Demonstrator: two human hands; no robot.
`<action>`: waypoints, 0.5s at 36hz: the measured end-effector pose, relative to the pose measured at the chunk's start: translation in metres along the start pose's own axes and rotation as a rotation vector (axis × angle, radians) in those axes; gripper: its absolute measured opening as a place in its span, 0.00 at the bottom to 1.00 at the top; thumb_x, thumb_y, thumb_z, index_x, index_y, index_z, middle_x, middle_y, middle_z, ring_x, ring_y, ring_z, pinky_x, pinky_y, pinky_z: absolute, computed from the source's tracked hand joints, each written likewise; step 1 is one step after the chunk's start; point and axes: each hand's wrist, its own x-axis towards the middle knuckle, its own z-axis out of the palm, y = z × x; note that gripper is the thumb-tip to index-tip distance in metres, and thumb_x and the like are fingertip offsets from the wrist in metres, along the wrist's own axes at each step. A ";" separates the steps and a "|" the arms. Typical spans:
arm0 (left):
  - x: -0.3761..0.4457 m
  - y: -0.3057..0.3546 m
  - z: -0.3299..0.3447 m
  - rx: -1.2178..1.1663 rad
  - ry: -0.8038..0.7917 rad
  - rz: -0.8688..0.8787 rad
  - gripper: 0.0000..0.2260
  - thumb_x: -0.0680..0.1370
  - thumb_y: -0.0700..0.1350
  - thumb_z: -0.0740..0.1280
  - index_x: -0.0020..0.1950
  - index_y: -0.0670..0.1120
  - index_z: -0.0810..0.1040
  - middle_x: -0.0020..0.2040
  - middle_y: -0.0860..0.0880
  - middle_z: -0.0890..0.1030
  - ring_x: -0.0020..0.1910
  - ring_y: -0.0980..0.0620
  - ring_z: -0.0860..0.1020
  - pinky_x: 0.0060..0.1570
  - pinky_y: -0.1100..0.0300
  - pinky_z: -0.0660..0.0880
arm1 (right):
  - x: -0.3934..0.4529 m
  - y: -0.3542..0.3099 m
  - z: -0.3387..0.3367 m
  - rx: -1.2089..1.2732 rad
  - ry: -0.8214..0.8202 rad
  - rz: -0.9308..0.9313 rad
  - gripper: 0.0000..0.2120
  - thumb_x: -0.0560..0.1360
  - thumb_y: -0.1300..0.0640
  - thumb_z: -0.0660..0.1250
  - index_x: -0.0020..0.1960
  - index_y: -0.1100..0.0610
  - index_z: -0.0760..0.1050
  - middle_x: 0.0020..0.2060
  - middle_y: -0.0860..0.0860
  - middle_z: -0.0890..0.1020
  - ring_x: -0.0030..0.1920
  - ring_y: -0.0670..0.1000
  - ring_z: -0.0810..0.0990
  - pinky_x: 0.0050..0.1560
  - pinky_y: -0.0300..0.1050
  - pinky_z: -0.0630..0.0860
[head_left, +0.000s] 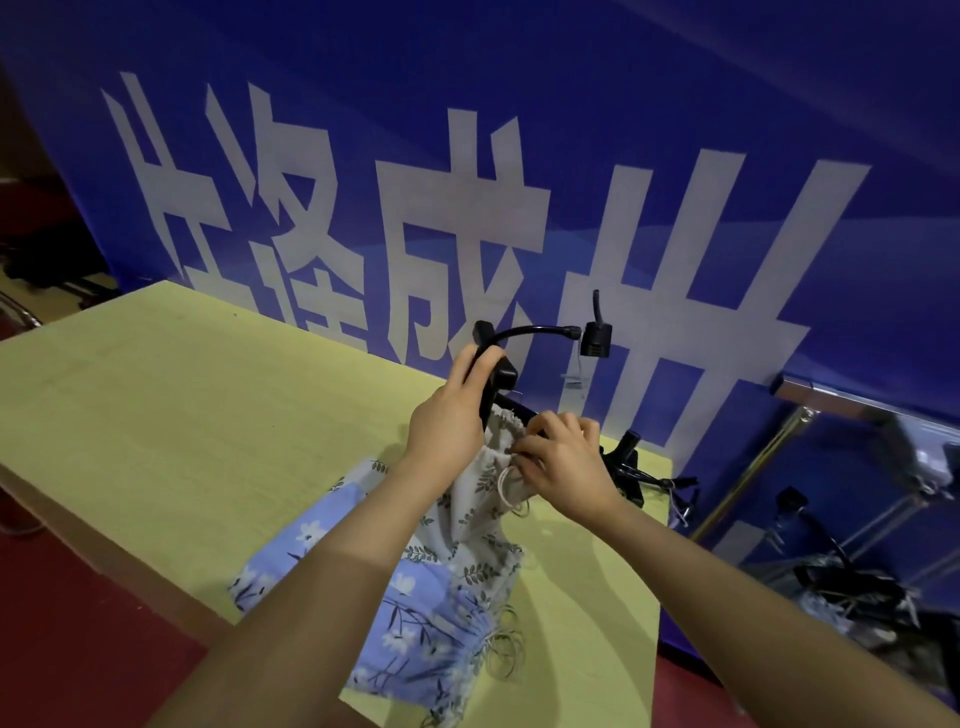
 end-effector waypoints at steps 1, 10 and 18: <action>0.000 0.001 0.001 0.012 0.005 -0.005 0.34 0.73 0.32 0.61 0.73 0.55 0.55 0.76 0.54 0.54 0.30 0.48 0.68 0.22 0.61 0.57 | 0.000 0.001 -0.002 0.005 -0.003 -0.007 0.11 0.78 0.49 0.62 0.53 0.51 0.81 0.53 0.49 0.74 0.55 0.53 0.69 0.55 0.48 0.55; 0.000 0.002 0.007 0.052 0.007 -0.041 0.37 0.72 0.31 0.61 0.72 0.59 0.53 0.76 0.53 0.54 0.31 0.46 0.71 0.22 0.61 0.58 | 0.005 -0.010 -0.016 0.370 -0.194 0.170 0.09 0.82 0.55 0.54 0.46 0.55 0.71 0.39 0.50 0.77 0.42 0.55 0.76 0.53 0.49 0.71; -0.003 0.002 0.003 0.081 0.011 -0.069 0.37 0.72 0.31 0.61 0.72 0.60 0.51 0.77 0.53 0.52 0.33 0.45 0.73 0.22 0.61 0.57 | 0.010 -0.010 -0.035 0.620 -0.291 0.341 0.08 0.78 0.55 0.64 0.46 0.60 0.75 0.42 0.57 0.82 0.43 0.56 0.81 0.47 0.51 0.78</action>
